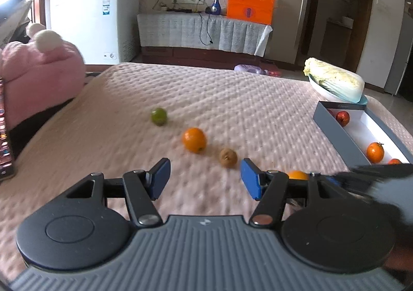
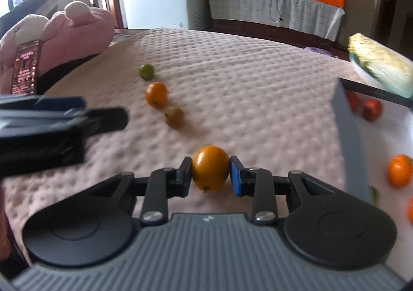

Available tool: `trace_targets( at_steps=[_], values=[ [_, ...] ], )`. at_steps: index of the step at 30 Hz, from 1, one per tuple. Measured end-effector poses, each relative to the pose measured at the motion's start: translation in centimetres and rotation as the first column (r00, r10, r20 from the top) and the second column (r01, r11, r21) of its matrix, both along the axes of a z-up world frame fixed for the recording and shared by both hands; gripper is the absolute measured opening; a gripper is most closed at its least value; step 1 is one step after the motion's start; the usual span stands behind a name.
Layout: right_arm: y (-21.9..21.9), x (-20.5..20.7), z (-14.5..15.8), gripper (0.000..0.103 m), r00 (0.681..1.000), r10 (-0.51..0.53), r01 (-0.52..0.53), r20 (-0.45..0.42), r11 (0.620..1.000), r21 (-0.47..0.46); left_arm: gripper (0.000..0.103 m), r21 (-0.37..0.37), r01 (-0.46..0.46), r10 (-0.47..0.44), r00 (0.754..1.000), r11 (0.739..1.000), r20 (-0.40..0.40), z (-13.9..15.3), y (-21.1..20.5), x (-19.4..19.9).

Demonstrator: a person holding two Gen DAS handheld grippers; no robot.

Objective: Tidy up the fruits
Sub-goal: 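Grasp the yellow-orange fruit with the right gripper while the left gripper grasps a brown kiwi, then carry the brown kiwi and yellow-orange fruit in both grippers over the box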

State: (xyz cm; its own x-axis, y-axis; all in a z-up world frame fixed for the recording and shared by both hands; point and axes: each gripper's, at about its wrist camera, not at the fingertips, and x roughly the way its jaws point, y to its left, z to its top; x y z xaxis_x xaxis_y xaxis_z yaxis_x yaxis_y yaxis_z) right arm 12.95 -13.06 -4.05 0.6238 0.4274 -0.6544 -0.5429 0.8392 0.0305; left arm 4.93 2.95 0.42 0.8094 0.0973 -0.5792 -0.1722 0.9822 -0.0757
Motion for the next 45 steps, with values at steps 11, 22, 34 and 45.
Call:
trace_targets(
  at_steps=[11,22,34,45],
  values=[
    [-3.4,-1.2,1.8,0.034,0.999,0.034,-0.034,0.022,0.999,0.02,0.064,0.031,0.007,-0.005,0.998,0.999,-0.057,-2.9,-2.1,5.4],
    [-3.7,-1.5,2.5,0.034,0.998,0.058,-0.06,0.031,0.997,0.049,0.026,0.052,0.015,-0.011,0.997,0.999,-0.078,-4.2,-2.3,7.0],
    [-3.9,-2.0,2.9,0.034,0.997,0.061,-0.063,0.04,0.996,0.056,0.026,0.059,0.048,-0.044,0.997,0.997,-0.062,-3.2,-2.7,5.5],
    [-4.9,-2.6,3.8,0.034,0.997,0.05,-0.054,0.06,0.996,0.068,0.026,0.035,0.002,-0.001,0.999,0.999,-0.035,-1.1,-2.1,2.6]
  ],
)
